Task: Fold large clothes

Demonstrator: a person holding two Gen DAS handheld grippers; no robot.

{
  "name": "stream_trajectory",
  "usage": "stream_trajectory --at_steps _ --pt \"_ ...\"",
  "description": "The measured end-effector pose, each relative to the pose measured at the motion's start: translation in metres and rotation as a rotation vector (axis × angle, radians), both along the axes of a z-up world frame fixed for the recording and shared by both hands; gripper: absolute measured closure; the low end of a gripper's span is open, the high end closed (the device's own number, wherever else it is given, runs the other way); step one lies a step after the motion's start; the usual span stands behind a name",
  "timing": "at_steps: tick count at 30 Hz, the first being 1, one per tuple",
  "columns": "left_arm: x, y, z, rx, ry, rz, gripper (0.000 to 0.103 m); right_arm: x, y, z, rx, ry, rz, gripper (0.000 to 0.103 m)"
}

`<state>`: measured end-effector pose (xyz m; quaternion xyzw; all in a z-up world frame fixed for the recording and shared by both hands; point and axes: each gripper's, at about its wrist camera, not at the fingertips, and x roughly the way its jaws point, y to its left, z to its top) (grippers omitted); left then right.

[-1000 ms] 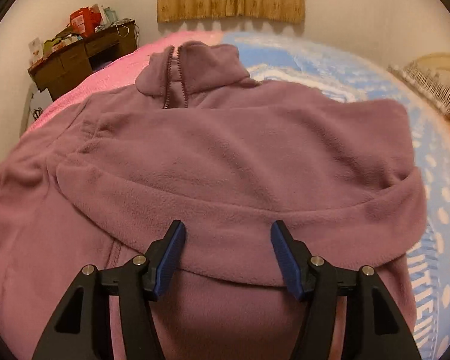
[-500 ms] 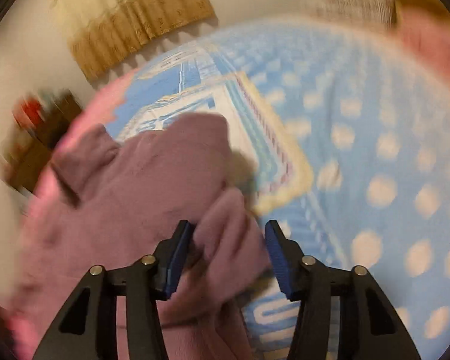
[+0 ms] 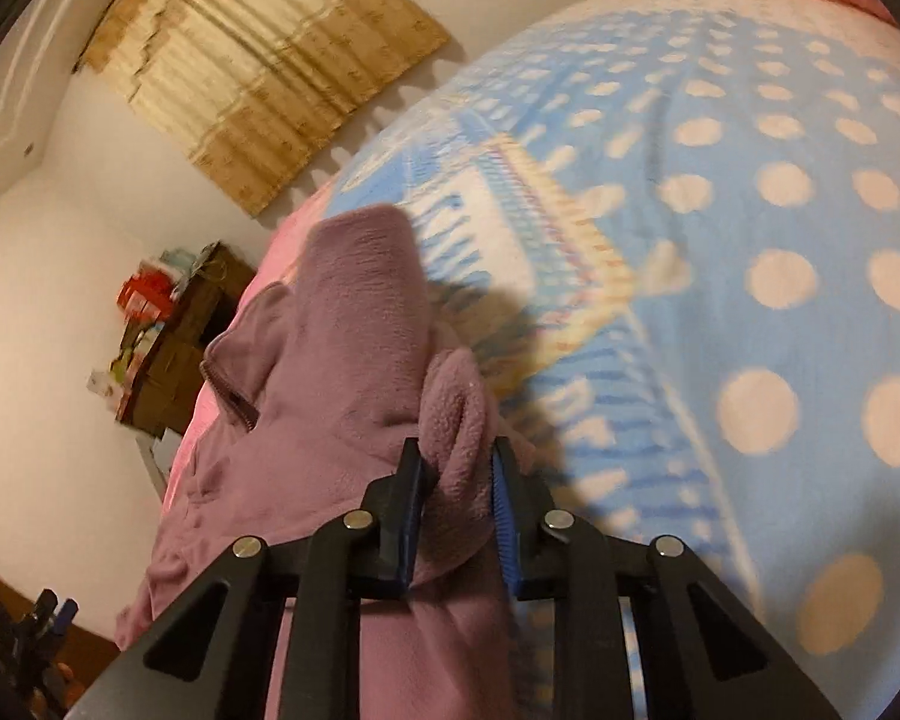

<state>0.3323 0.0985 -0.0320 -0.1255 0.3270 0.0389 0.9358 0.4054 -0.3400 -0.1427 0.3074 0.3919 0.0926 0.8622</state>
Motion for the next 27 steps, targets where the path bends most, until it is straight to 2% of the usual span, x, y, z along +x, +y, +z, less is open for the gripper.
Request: stream_trajectory --at_steps 3,5,7,9,12,14,16,18,19,21,22,24,25,27 --pt "-0.004 -0.001 -0.015 -0.006 0.018 -0.001 0.0 0.0 -0.005 -0.014 -0.033 0.062 0.025 0.082" --pt "-0.008 0.008 -0.03 -0.012 0.054 0.009 0.0 -0.003 -0.009 -0.011 -0.022 0.068 0.015 0.082" --pt "-0.016 0.021 -0.035 -0.021 0.067 0.033 0.0 -0.005 -0.008 -0.009 -0.028 0.076 0.009 0.081" --pt "-0.027 0.032 -0.034 -0.025 0.056 0.063 0.0 -0.01 -0.01 -0.003 -0.043 0.077 -0.033 0.077" --pt "-0.04 0.052 -0.036 -0.013 0.051 0.118 0.0 -0.022 0.0 0.031 -0.235 -0.002 -0.123 0.073" --pt "-0.047 0.064 -0.038 -0.004 0.052 0.147 0.0 -0.024 0.013 0.054 -0.24 -0.095 -0.092 0.073" --pt "-0.05 0.069 -0.043 -0.003 0.061 0.164 0.0 -0.017 0.033 0.068 -0.193 -0.163 0.022 0.073" --pt "-0.055 0.074 -0.048 -0.02 0.071 0.179 0.0 0.008 0.057 0.063 -0.149 -0.126 0.164 0.073" --pt "-0.057 0.076 -0.049 -0.021 0.073 0.186 0.0 0.018 0.062 0.057 -0.165 -0.089 0.173 0.073" --pt "-0.062 0.08 -0.051 -0.016 0.073 0.204 0.0 0.045 0.058 0.037 -0.239 0.035 0.127 0.074" --pt "-0.064 0.083 -0.051 -0.013 0.07 0.214 0.0 0.057 0.044 0.025 -0.266 0.085 0.062 0.081" --pt "-0.071 0.092 -0.051 -0.004 0.065 0.233 0.0 0.074 0.02 0.01 -0.332 0.13 -0.027 0.084" --pt "-0.074 0.098 -0.052 0.005 0.068 0.245 0.0 0.078 0.009 0.005 -0.322 0.135 -0.054 0.07" --pt "-0.078 0.108 -0.056 0.013 0.075 0.266 0.0 0.079 -0.004 0.001 -0.225 0.125 -0.041 0.068"
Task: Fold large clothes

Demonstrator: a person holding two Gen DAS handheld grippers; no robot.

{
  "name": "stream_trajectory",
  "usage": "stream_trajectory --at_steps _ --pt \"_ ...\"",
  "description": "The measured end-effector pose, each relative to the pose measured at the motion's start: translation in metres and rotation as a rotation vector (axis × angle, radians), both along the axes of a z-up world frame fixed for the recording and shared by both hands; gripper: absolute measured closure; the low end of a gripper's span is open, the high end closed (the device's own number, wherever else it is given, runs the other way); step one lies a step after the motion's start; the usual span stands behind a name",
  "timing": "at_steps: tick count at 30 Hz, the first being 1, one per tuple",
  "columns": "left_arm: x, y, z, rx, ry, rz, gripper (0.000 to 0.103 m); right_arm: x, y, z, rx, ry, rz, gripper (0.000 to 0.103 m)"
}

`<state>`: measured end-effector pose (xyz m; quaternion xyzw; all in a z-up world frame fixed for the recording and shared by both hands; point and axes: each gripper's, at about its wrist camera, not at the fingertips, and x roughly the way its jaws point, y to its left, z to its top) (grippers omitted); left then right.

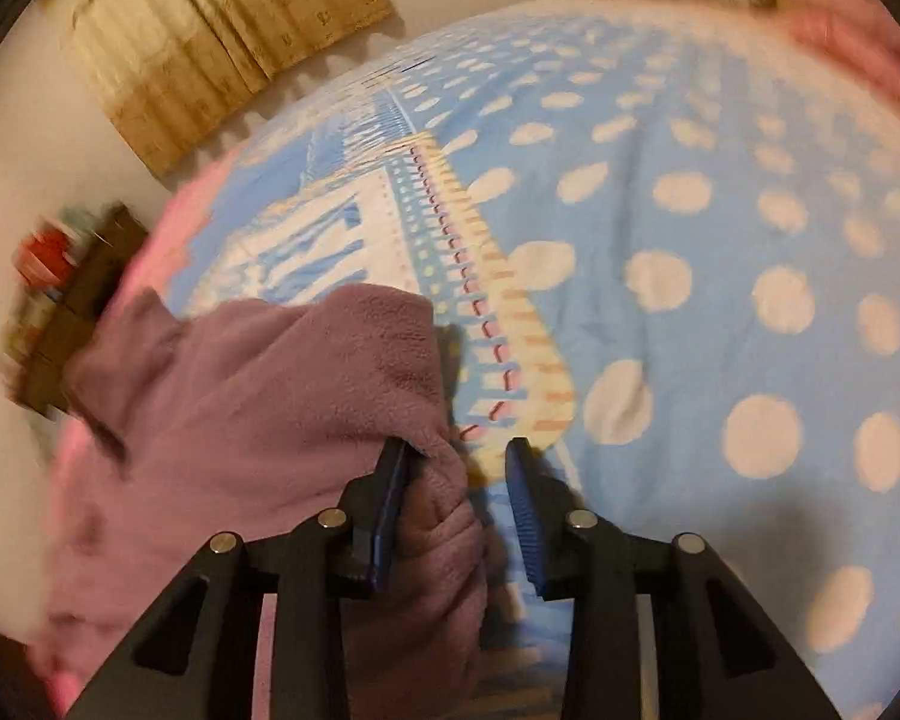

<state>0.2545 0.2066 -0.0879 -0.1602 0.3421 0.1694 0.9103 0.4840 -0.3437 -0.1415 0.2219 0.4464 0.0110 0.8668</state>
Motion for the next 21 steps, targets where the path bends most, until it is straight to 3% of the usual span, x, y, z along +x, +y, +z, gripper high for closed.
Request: stream_trajectory --at_steps 3,7,10,12,16,19,21 --pt "-0.005 0.015 -0.011 -0.026 0.007 0.036 0.0 -0.015 0.003 0.005 -0.004 -0.041 0.057 0.068" --pt "-0.008 0.02 -0.023 -0.069 0.028 0.047 0.0 -0.044 -0.004 -0.007 0.201 -0.061 0.097 0.068" --pt "-0.008 0.011 -0.025 -0.04 0.032 0.027 0.0 -0.066 -0.017 -0.013 0.332 -0.081 0.101 0.068" --pt "-0.01 0.009 -0.025 -0.009 0.04 0.029 0.0 -0.077 -0.018 -0.025 0.388 -0.025 0.135 0.069" --pt "-0.014 0.031 -0.034 0.013 0.094 0.093 0.0 -0.1 -0.004 0.0 0.161 -0.036 0.172 0.068" --pt "-0.024 0.063 -0.037 -0.01 0.104 0.201 0.002 -0.106 0.01 0.044 0.051 -0.094 0.128 0.068" --pt "-0.034 0.08 -0.035 -0.038 0.08 0.262 0.002 -0.113 0.037 0.079 0.044 -0.185 0.182 0.064"
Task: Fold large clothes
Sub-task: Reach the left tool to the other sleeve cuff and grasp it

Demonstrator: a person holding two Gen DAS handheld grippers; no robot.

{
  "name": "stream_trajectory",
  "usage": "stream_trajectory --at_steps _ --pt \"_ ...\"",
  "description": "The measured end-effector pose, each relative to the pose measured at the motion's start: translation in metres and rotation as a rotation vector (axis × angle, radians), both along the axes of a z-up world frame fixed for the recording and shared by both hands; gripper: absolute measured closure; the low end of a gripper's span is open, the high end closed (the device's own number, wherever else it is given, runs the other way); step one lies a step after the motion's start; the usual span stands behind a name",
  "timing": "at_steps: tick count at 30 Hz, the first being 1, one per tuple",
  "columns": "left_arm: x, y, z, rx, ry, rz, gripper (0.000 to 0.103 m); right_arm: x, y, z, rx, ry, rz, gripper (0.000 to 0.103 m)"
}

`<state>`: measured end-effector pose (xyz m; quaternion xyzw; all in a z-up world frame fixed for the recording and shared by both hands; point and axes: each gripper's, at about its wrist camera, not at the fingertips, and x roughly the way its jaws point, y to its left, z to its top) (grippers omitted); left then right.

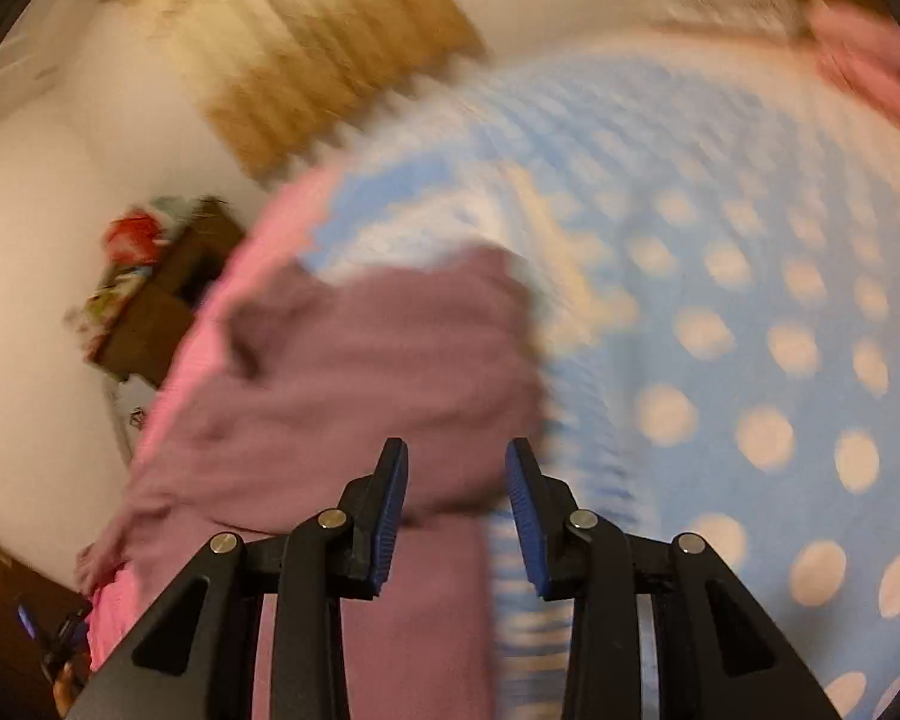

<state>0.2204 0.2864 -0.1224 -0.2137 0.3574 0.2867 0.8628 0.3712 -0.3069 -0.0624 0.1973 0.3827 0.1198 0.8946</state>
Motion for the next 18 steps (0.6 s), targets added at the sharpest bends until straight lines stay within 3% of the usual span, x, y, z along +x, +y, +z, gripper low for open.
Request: stream_trajectory --at_steps 2,3,5,7,11,14,18 --pt "-0.012 0.023 0.003 -0.096 -0.073 0.062 0.005 -0.009 0.03 0.018 0.005 -0.042 0.075 0.035" --pt "-0.015 0.028 0.003 -0.125 -0.097 0.08 0.007 -0.015 0.059 0.022 -0.018 -0.057 0.137 0.031" --pt "-0.022 0.045 0.003 -0.199 -0.171 0.124 0.009 -0.022 0.103 0.015 -0.075 -0.062 0.252 0.031" --pt "-0.022 0.061 -0.002 -0.272 -0.218 0.153 0.02 -0.031 0.141 -0.002 -0.132 -0.065 0.356 0.031" --pt "-0.02 0.099 -0.025 -0.441 -0.304 0.225 0.034 -0.045 0.175 -0.051 -0.239 -0.02 0.418 0.031" --pt "-0.015 0.121 -0.039 -0.486 -0.345 0.266 0.037 -0.044 0.178 -0.081 -0.304 -0.009 0.403 0.031" --pt "-0.006 0.134 -0.046 -0.489 -0.36 0.297 0.042 -0.047 0.176 -0.08 -0.281 -0.027 0.401 0.03"
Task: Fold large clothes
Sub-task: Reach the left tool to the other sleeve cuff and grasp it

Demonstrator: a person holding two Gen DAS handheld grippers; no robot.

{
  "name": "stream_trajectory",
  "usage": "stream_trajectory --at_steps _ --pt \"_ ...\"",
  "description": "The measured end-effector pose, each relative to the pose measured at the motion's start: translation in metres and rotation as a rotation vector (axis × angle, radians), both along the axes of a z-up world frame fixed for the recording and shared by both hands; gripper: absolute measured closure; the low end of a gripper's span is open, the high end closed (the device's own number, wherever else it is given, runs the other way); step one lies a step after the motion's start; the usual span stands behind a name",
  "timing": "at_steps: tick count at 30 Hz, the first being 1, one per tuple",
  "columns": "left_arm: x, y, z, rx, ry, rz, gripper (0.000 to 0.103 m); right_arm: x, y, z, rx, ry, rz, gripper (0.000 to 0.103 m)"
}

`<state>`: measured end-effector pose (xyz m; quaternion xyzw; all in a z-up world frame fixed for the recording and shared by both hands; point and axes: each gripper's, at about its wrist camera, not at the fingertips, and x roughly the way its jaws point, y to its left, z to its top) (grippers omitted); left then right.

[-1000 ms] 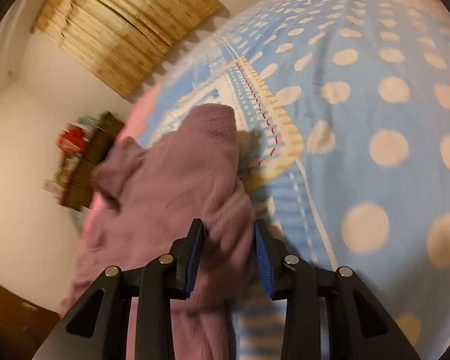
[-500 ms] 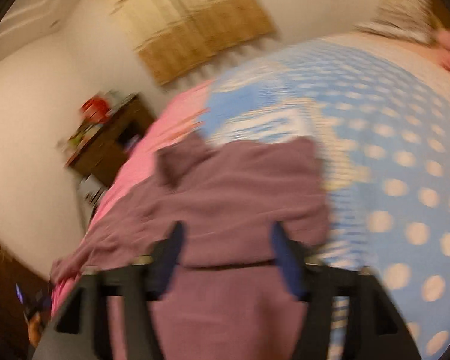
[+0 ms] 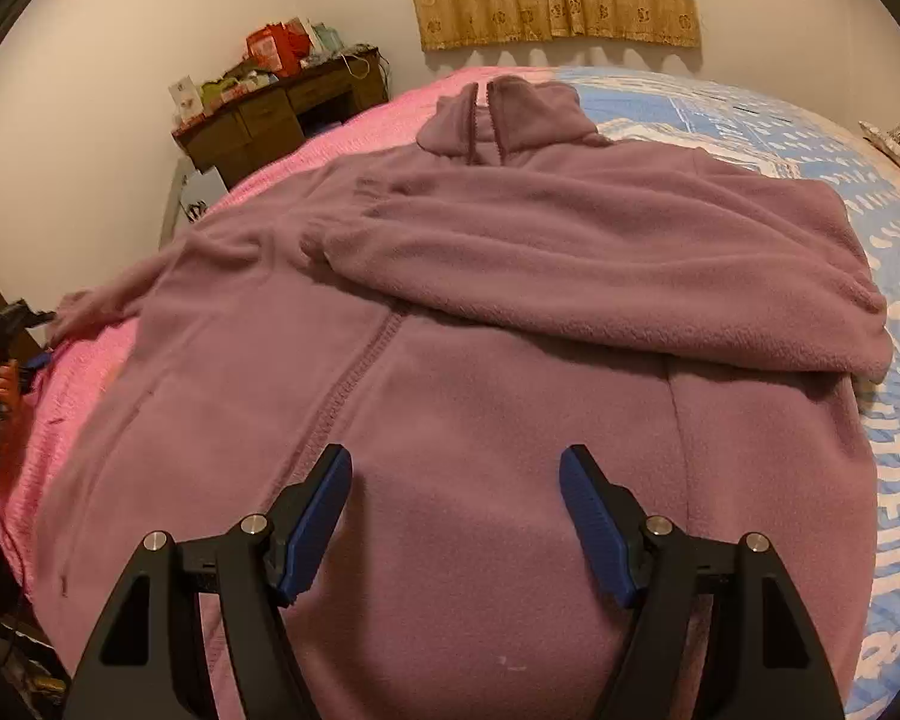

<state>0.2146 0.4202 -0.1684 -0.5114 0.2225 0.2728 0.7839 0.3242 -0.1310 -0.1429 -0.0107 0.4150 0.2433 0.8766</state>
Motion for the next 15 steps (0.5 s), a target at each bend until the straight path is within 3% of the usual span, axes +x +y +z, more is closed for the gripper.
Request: stream_trajectory --at_steps 2,6,8,12,15 --pt "0.006 0.004 -0.004 0.024 0.018 0.009 0.048 -0.001 0.0 -0.004 -0.005 0.016 -0.003 0.03" --pt "0.002 0.003 -0.003 0.069 0.033 0.003 0.087 -0.002 0.002 -0.004 -0.009 0.013 0.003 0.027" --pt "0.0 0.0 0.004 0.139 0.045 -0.013 0.089 -0.004 0.003 -0.004 -0.015 0.009 0.003 0.027" --pt "-0.004 0.005 0.013 0.145 -0.021 -0.035 0.093 -0.005 0.004 -0.004 -0.012 0.006 0.002 0.027" --pt "-0.006 0.0 0.032 0.206 -0.047 -0.055 0.094 -0.005 0.004 -0.004 -0.014 0.005 0.001 0.027"
